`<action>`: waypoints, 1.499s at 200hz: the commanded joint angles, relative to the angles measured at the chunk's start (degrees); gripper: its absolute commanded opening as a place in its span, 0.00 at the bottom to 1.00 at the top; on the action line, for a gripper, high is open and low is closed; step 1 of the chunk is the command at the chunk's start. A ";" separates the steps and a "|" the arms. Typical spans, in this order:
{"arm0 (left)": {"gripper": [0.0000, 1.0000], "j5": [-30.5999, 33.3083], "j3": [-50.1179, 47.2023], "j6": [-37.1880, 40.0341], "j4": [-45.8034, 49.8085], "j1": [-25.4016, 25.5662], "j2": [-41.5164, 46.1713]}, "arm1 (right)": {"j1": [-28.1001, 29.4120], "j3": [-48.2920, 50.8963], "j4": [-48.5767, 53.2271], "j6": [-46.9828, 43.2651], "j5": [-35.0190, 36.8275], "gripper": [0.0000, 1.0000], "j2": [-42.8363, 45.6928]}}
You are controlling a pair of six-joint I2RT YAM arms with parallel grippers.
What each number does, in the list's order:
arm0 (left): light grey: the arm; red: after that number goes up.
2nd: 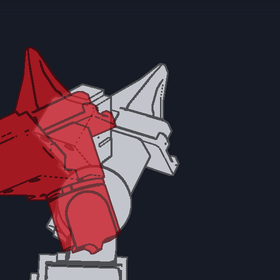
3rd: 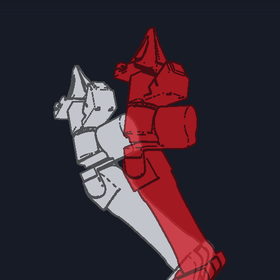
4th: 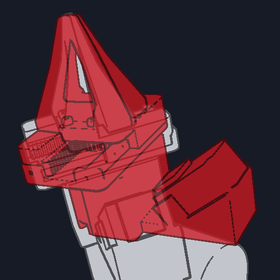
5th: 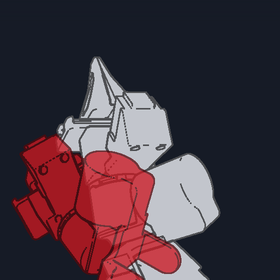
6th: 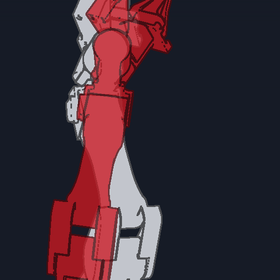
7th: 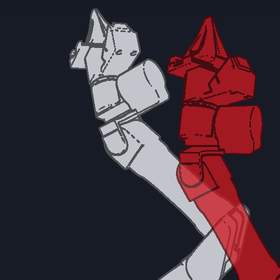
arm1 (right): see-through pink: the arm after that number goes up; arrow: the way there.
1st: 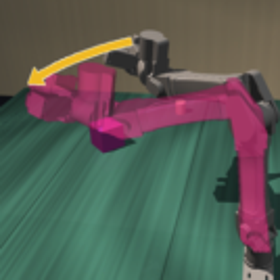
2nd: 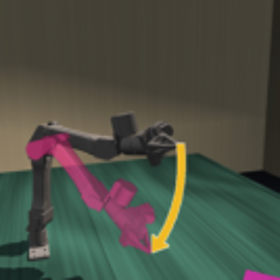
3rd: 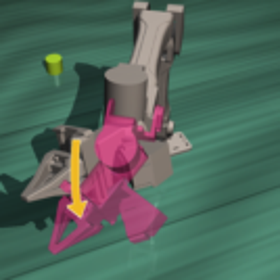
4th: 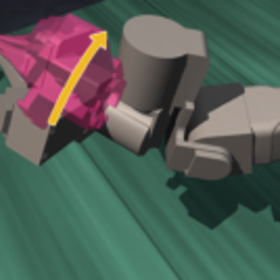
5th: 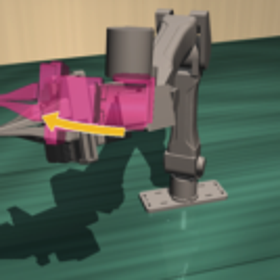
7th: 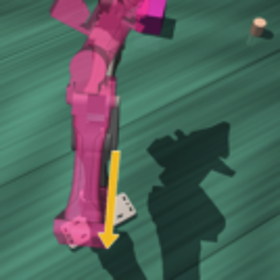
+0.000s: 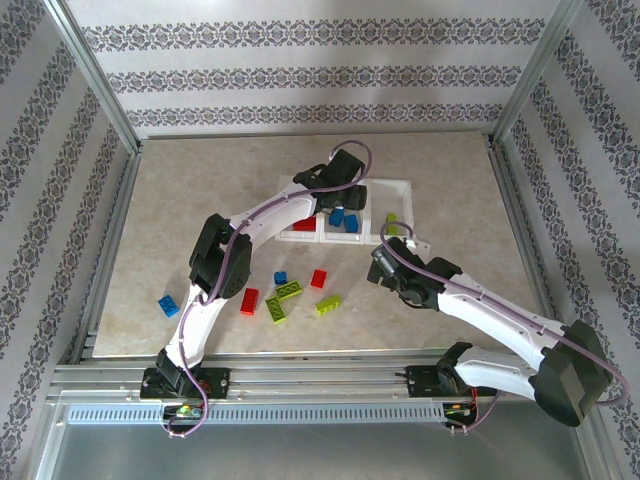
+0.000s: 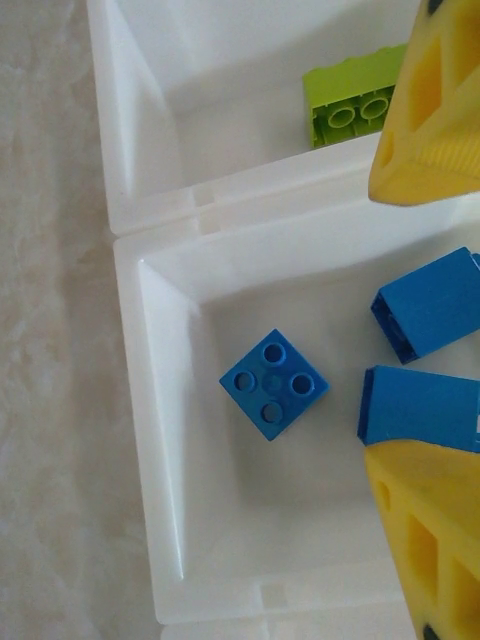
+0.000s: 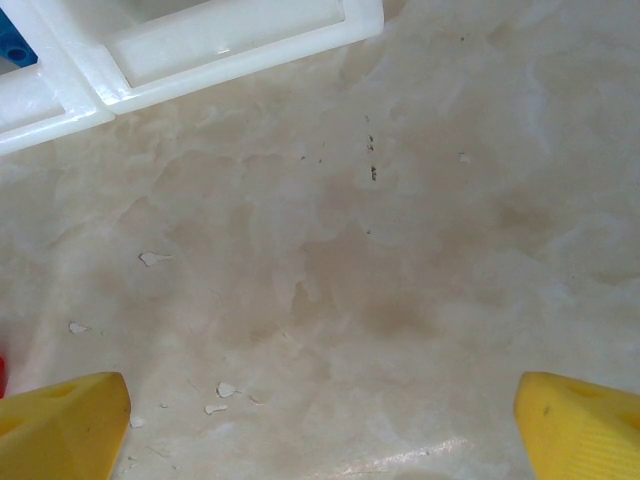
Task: Sort the legos into containers by color
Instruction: Place the lego in the container, then pick up the lego from the bottom-center of the table.
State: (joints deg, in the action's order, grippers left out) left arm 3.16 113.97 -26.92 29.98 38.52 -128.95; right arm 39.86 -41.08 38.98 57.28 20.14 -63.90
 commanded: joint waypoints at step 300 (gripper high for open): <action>1.00 14.98 -70.65 -15.36 -0.01 -11.42 71.54 | 7.78 -15.73 -6.27 -4.55 -2.90 0.98 -24.90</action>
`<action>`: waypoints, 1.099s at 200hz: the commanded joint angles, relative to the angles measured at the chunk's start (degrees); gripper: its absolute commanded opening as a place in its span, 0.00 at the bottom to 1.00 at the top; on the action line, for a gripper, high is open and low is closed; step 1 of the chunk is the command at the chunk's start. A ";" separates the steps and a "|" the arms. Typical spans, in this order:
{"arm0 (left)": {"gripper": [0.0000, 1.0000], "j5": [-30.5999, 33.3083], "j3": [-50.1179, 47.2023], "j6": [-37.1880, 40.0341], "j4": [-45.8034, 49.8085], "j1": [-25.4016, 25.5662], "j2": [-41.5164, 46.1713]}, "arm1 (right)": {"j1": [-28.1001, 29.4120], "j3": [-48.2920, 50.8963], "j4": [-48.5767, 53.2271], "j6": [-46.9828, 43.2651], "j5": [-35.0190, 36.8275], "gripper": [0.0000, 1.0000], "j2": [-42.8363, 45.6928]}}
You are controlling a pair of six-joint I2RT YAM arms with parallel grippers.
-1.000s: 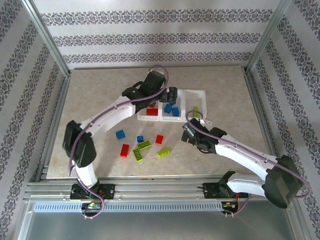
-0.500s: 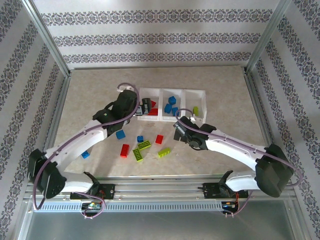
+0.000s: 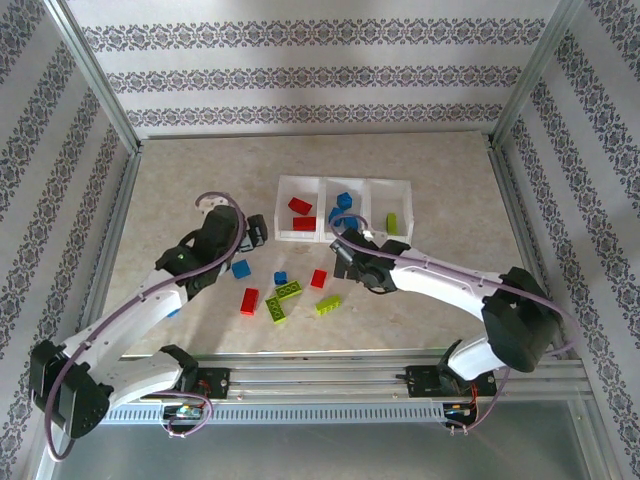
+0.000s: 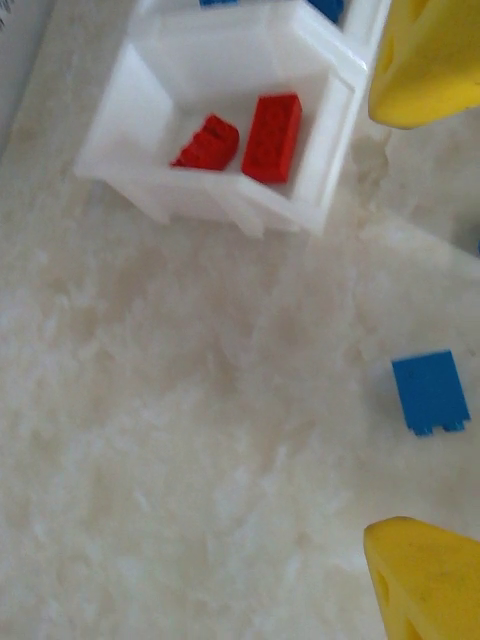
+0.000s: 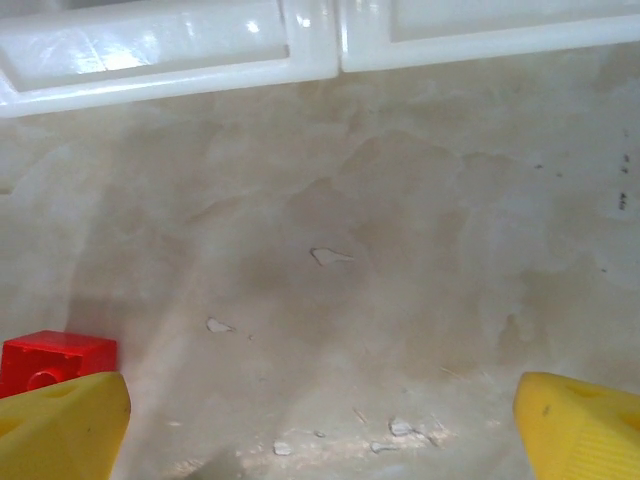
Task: Sort the legos into containers by color
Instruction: Pick up the lego from the bottom-center of the table.
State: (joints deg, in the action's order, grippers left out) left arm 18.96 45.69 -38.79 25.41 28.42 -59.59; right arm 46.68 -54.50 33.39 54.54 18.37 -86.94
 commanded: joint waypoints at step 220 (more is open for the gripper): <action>1.00 -12.35 -19.15 -13.51 3.68 -13.48 10.01 | 13.44 -34.63 5.28 -11.76 -8.62 0.83 -30.50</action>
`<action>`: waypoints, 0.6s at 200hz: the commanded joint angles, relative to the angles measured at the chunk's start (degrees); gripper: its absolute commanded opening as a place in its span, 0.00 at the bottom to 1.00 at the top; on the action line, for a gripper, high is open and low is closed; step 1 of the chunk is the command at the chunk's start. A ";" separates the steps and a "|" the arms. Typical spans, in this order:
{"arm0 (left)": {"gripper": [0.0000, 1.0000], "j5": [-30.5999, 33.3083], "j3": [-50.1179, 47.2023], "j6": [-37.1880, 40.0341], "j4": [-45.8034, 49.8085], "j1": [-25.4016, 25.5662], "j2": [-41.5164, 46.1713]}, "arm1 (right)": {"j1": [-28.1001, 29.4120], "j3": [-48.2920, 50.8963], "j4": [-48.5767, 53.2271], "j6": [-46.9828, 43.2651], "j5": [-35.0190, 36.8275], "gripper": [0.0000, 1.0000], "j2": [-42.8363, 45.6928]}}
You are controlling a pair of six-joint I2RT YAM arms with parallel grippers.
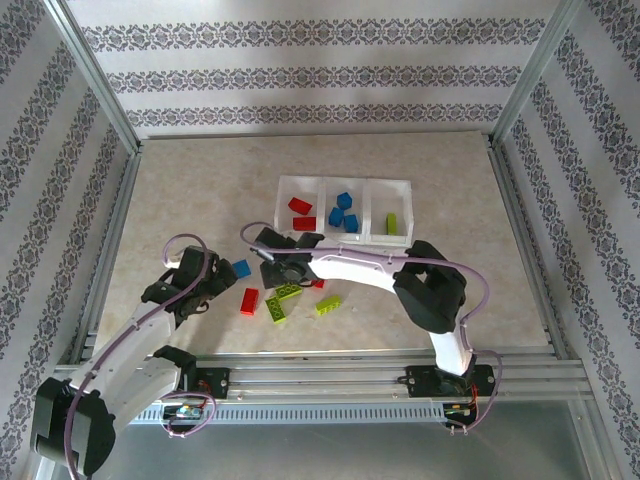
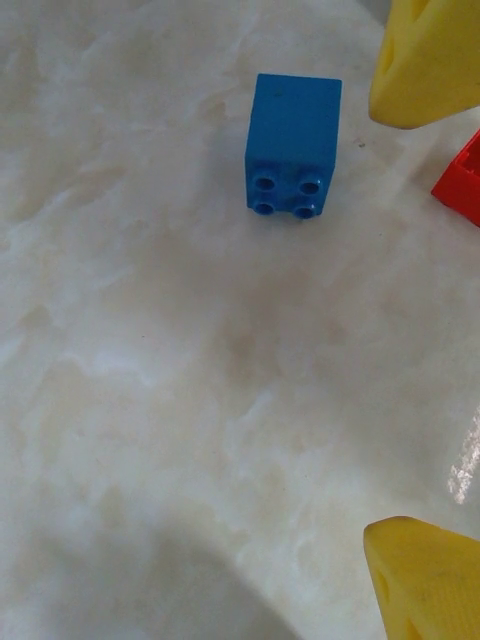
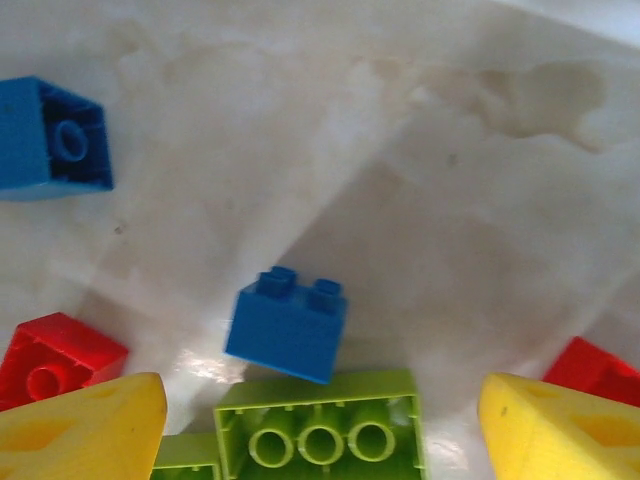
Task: Sort the legos into containers by color
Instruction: Pick up the lego from the bottom-center of the table.
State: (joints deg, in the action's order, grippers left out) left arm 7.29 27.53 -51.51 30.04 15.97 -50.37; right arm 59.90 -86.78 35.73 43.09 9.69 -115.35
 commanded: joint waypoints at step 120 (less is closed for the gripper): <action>1.00 -2.58 -2.65 -0.61 -3.87 -1.91 0.03 | -0.84 -8.13 4.18 -0.98 -1.03 0.62 -9.78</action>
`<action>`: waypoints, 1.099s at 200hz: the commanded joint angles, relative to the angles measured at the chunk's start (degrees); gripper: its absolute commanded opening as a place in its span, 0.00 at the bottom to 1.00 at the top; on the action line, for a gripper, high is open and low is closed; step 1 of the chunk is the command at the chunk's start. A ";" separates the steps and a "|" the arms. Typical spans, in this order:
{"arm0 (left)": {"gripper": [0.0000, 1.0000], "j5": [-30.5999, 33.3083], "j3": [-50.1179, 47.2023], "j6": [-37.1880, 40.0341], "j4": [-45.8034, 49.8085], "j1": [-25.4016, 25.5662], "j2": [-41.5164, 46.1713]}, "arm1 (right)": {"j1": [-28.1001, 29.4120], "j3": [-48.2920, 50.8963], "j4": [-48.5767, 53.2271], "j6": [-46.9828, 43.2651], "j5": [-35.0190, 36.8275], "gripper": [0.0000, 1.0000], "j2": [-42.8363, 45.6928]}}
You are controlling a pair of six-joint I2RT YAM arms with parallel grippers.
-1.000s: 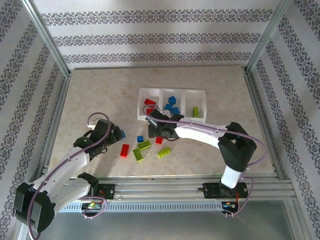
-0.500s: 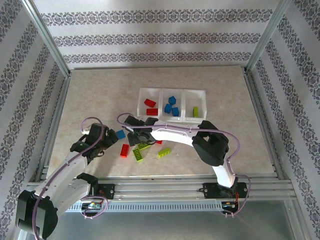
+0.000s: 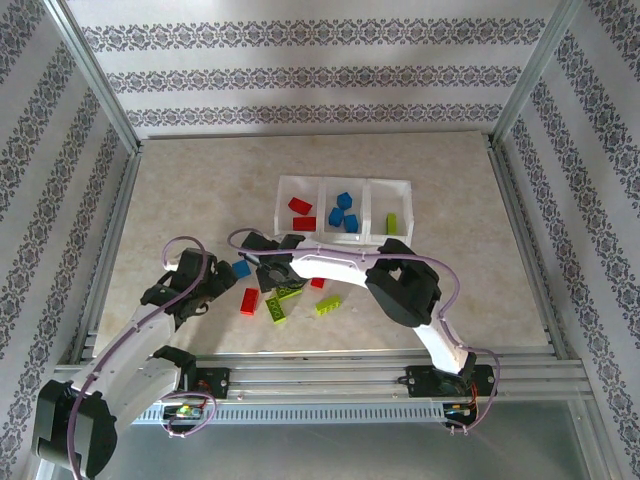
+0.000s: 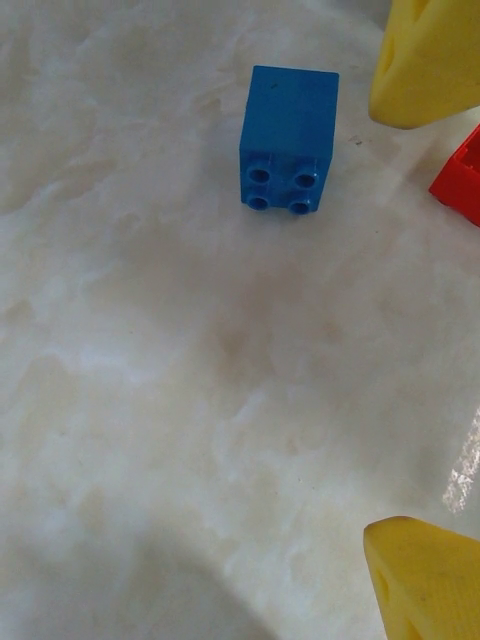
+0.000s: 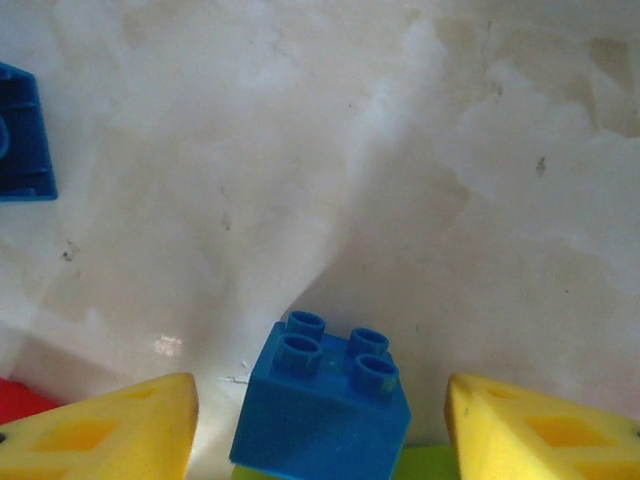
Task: Sort the legos into containers by color
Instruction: Pick up the lego from the bottom-center of the table.
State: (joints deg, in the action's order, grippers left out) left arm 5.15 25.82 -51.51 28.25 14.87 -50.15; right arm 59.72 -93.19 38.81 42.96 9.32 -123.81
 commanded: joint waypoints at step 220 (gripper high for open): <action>1.00 -1.89 0.96 1.12 -4.33 -1.25 -4.10 | -4.25 0.91 1.40 -3.76 2.07 0.16 4.93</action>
State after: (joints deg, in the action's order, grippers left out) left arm 3.40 25.30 -51.42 25.19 14.48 -53.80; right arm 56.31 -94.19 39.03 39.83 8.60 -123.90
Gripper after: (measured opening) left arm 0.996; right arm 0.325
